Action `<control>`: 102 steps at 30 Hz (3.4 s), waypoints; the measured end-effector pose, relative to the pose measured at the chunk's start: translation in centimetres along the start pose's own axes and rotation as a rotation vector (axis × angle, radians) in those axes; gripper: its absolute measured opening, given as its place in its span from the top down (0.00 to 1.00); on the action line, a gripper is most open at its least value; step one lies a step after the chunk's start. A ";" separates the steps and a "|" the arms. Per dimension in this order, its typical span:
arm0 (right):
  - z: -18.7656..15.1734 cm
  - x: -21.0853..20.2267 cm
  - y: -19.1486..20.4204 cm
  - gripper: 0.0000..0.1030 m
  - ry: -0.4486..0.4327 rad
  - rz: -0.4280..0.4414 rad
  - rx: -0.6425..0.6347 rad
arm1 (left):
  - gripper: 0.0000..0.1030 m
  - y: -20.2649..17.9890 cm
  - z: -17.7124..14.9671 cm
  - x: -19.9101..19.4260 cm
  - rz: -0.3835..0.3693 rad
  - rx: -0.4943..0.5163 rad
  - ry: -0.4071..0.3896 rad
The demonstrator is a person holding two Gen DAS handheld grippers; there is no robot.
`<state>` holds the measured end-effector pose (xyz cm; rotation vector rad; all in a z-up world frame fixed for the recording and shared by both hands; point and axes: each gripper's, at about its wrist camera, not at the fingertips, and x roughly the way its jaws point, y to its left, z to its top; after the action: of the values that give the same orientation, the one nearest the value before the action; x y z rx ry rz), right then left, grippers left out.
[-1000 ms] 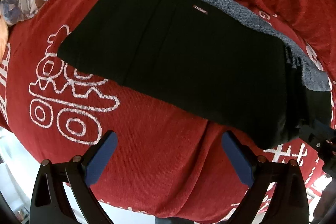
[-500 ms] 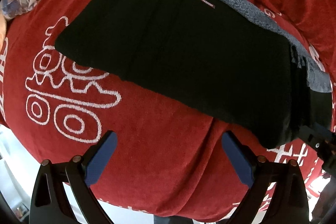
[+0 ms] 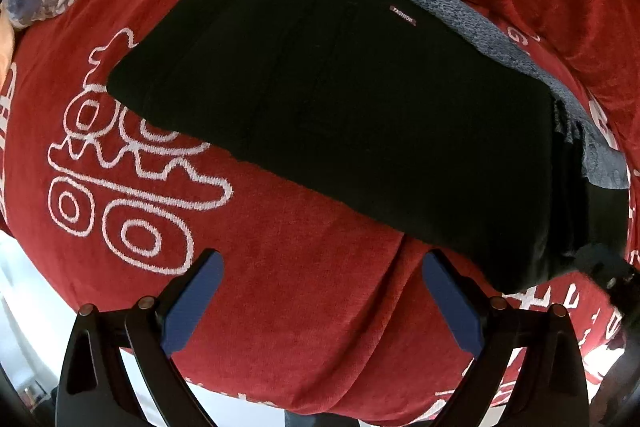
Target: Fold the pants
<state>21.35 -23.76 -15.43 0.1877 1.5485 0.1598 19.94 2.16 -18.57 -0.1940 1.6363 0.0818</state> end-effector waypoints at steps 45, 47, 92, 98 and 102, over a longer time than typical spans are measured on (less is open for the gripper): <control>0.3 2.0 2.0 0.52 0.089 0.092 -0.058 | 0.03 2.4 1.6 -1.3 -0.031 -0.006 -0.021; 0.2 2.0 2.2 0.50 0.089 0.093 -0.059 | 0.03 2.5 2.0 -1.2 -0.044 -0.018 -0.023; -0.2 2.6 3.6 0.40 0.103 0.050 -0.164 | 0.21 9.8 8.7 0.1 -0.364 -0.306 -0.247; 2.2 -0.4 4.5 0.40 0.095 0.115 -0.154 | 0.62 6.4 7.9 -1.9 -0.069 -0.101 -0.325; 6.2 -1.7 5.5 0.37 0.095 0.191 -0.127 | 0.62 0.6 5.3 -3.2 0.183 0.246 -0.493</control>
<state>27.61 -18.85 -12.48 0.2302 1.6085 0.4218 25.21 3.92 -15.81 0.1572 1.1553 0.0610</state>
